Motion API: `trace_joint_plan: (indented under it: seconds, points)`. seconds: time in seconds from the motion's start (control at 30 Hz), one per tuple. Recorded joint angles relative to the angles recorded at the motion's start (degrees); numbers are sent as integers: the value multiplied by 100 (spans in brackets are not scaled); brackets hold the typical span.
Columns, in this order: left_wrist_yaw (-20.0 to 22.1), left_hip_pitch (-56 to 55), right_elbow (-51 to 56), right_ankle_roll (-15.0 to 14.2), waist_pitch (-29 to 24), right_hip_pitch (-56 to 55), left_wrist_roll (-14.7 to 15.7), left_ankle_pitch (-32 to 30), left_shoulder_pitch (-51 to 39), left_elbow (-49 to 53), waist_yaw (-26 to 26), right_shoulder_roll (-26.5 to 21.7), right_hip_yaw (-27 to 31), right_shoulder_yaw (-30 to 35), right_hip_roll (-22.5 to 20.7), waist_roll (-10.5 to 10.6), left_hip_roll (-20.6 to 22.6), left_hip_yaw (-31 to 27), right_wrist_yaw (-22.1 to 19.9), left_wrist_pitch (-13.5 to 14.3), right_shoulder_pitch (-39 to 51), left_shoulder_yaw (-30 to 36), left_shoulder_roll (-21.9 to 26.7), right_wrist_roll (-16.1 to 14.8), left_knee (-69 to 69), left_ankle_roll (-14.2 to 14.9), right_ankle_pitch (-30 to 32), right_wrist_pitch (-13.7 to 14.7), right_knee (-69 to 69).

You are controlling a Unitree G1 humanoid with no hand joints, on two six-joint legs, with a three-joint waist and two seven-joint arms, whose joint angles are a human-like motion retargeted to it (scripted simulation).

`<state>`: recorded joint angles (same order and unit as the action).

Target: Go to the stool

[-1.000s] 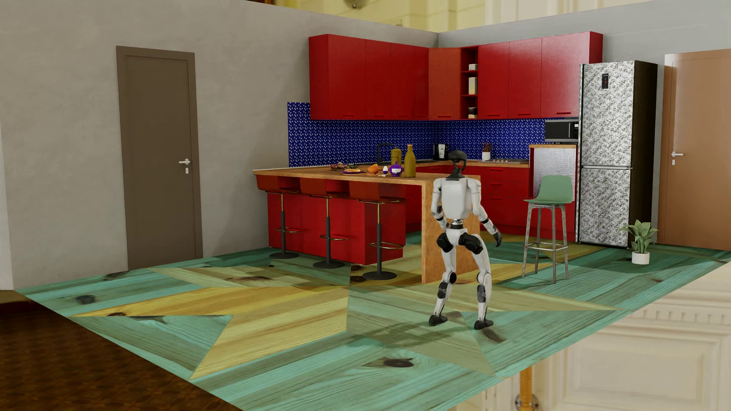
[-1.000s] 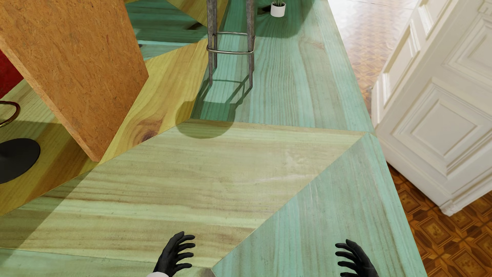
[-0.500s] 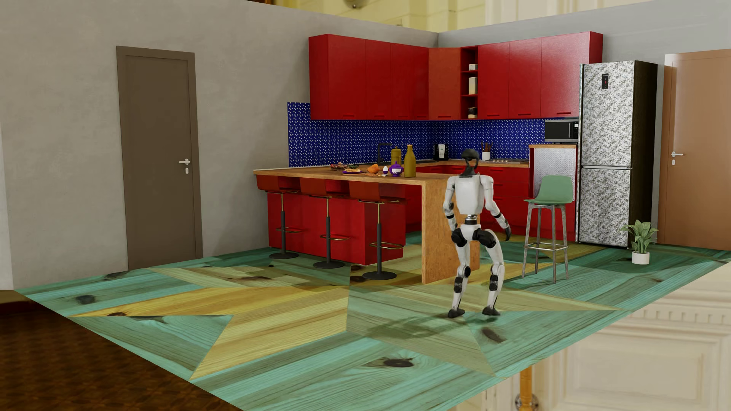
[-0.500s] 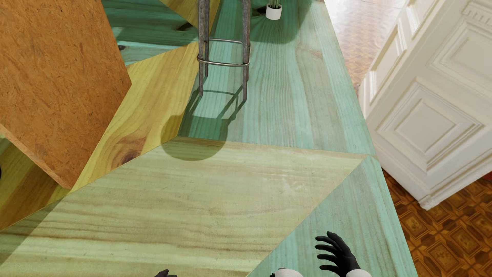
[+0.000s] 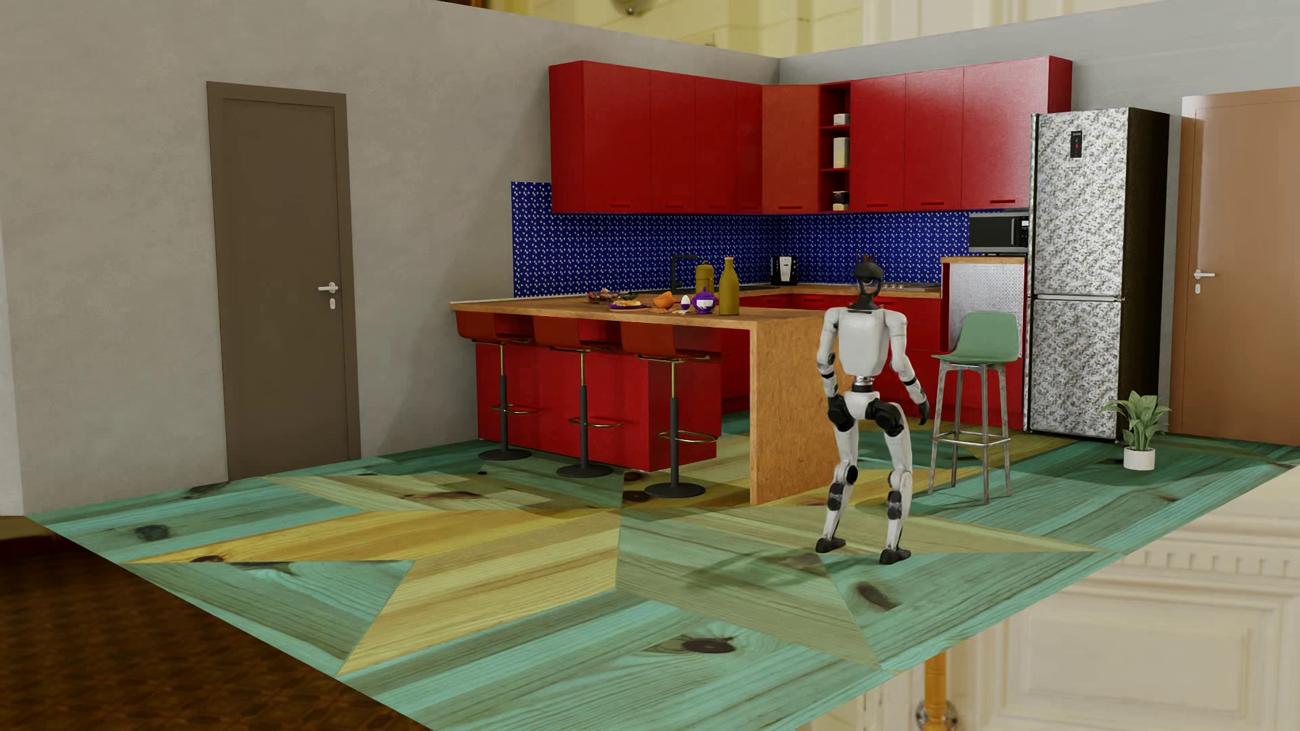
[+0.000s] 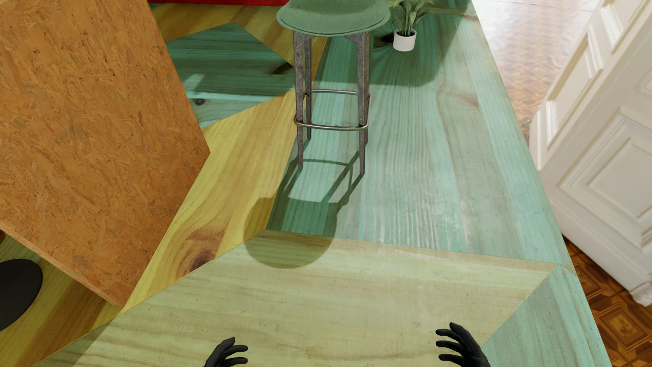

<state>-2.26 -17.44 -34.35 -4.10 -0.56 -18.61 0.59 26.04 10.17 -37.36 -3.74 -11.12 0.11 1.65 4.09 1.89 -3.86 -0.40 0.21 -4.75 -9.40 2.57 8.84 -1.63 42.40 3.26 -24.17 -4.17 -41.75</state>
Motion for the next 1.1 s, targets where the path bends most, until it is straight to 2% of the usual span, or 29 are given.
trace_joint_plan:
  seconds: [0.07, 0.1, 0.17, 0.23, 0.27, 0.3, 0.33, 0.37, 0.4, 0.43, 0.47, 0.5, 0.53, 0.57, 0.6, 0.63, 0.67, 0.7, 0.73, 0.77, 0.83, 0.9, 0.93, 0.97, 1.0, 1.1]
  points:
    - [-115, 206, -42, -35, -99, 223, 83, 198, 146, 48, -66, 259, 61, 40, -34, -94, -26, 40, -173, 338, 226, 41, 46, -211, -111, -16, -170, 278, 174]
    - [-113, 311, 89, -112, -213, 120, 75, 287, 247, 64, -72, 234, 45, 204, -31, -132, -19, -13, -252, 516, 308, 92, 82, -255, -149, -25, -71, 385, -229]
    - [123, 531, 67, -279, -268, -247, 43, 422, 423, 21, -42, 292, 39, -13, -94, -255, -73, -89, -264, 784, 232, 135, 62, -225, -356, -7, 366, 559, -982]
    - [606, 684, -6, -408, -372, -635, 154, 467, 40, 142, 231, 110, 28, -265, -62, -601, 4, -90, -185, 703, -51, 290, 16, -92, -223, -54, 66, 457, -703]
    - [818, 241, -277, -333, -464, -695, 243, 176, -256, 305, 350, -26, 53, -389, -43, -737, 59, -90, -153, 579, -80, 122, -117, -48, 946, -295, -67, 455, -502]
    - [900, -380, -330, 172, -444, -562, 322, -742, -396, 262, 309, -166, 52, -334, -158, -662, 24, -105, -186, 454, -135, 300, -45, -21, 2117, -845, -178, 421, -451]
    - [829, -840, -278, 138, -425, -289, 352, -1305, -375, 115, 315, -212, 6, -302, -224, -497, -30, -100, -256, 310, -136, 164, -62, -3, 2623, -1420, -265, 414, -278]
    - [661, -1149, 5, 109, -432, -21, 320, -942, -152, 330, 267, -223, 27, -307, -193, -370, -44, 26, -336, 83, -17, -12, -25, -24, 2350, -1450, -400, 343, -175]
    - [472, -1428, -106, 116, -390, -112, 185, -568, -45, 352, 148, -151, 8, -163, -206, -154, -131, 104, -411, -112, 193, -100, -7, -46, 1535, -1247, -324, 456, -694]
    - [302, -1433, -243, 37, -350, -495, -10, -517, -9, -22, 96, 127, 62, 36, -228, -5, -223, 101, -478, -188, 412, 51, 128, -28, 840, -61, 117, 516, -1717]
    - [154, -1240, -209, -45, -355, -851, -180, -264, -20, -186, 140, 205, 126, 398, -214, 47, -175, 100, -473, -261, 496, 224, 242, 22, 811, -85, 860, 437, -2547]
    - [78, -1078, -158, -115, -378, -1107, -245, -205, -38, -104, 189, 218, 194, 211, -216, -22, -83, 121, -368, -226, 395, 281, 281, 96, 719, -99, 691, 361, -2304]
    - [110, -966, -236, -151, -459, -1269, -270, -231, -3, 57, 300, 259, 222, -57, -139, -133, 11, 158, -250, -107, 302, 290, 116, 167, 805, -126, 376, 347, -1449]
    - [165, -1108, -487, 47, -613, -1316, -248, -491, 34, 471, 360, 117, 253, -216, -53, -245, 77, 164, -135, 39, 311, 176, -104, 207, 1462, -140, 696, 395, -592]
    - [155, -1333, -350, 106, -554, -1325, -213, -738, -36, 528, 242, -44, 258, -182, -91, -224, 119, 37, -110, 254, 102, 329, -144, 193, 1909, -323, 548, 432, -703]
    - [44, -1280, -310, 85, -504, -1219, -135, -704, -91, 374, 199, -185, 250, -105, -152, -152, 127, -32, -136, 463, 26, 322, -69, 162, 1906, -760, 508, 506, -610]
    - [-108, -1172, -172, 78, -489, -1083, -24, -479, -75, 384, 241, -188, 181, -141, -159, -41, 139, -32, -223, 551, -3, 196, 4, 104, 1562, -1260, 496, 558, -496]
    - [-188, -929, -162, 31, -492, -1012, -6, -117, -52, 337, 193, -113, 138, -9, -185, 71, 79, -38, -352, 546, 94, 5, -74, 85, 1031, -1015, 506, 529, -540]
    - [-209, -693, -45, 15, -467, -1035, -39, 53, -53, 123, 126, 36, 131, 152, -205, 121, 7, -71, -473, 515, 175, 74, 2, 89, 678, -67, 523, 415, -697]
    - [-182, -638, -18, -14, -441, -1004, -97, 75, 55, 252, 7, 164, 152, 236, -192, 97, 25, -61, -554, 387, 213, 33, 2, 75, 643, -80, 507, 334, -709]
    - [11, -511, -21, 18, -390, -772, -172, -3, 187, 203, -94, 118, 186, 131, -92, -40, 127, -13, -516, 182, 322, 152, 45, -22, 404, -121, 369, 146, -314]
    - [281, -378, -34, -31, -412, -695, -69, -70, 163, 147, 74, 108, 266, -78, -41, -282, 208, -7, -315, 140, 276, 105, -7, -123, 240, -113, 324, 152, -303]
    - [372, -414, -87, 12, -381, -692, 9, -52, 169, 258, 140, 45, 239, -68, -87, -327, 161, -32, -199, 170, 229, 64, -84, -158, 311, -89, 308, 209, -297]
    - [411, -394, -43, 31, -354, -635, 63, -24, 99, 225, 175, -65, 211, -5, -160, -300, 90, -51, -116, 232, 120, 121, -120, -170, 305, -146, 359, 286, -198]
    - [401, -359, -4, 29, -323, -601, 122, -79, 16, 148, 193, -138, 237, -65, -181, -301, 67, -25, -86, 277, 30, 153, -59, -190, 238, -74, 417, 341, -105]
    - [380, -264, 53, 27, -275, -482, 229, -202, 30, 130, 169, 58, 190, 6, -152, -305, 102, -88, -188, 230, 22, 101, 60, -244, 35, -76, 543, 377, 96]
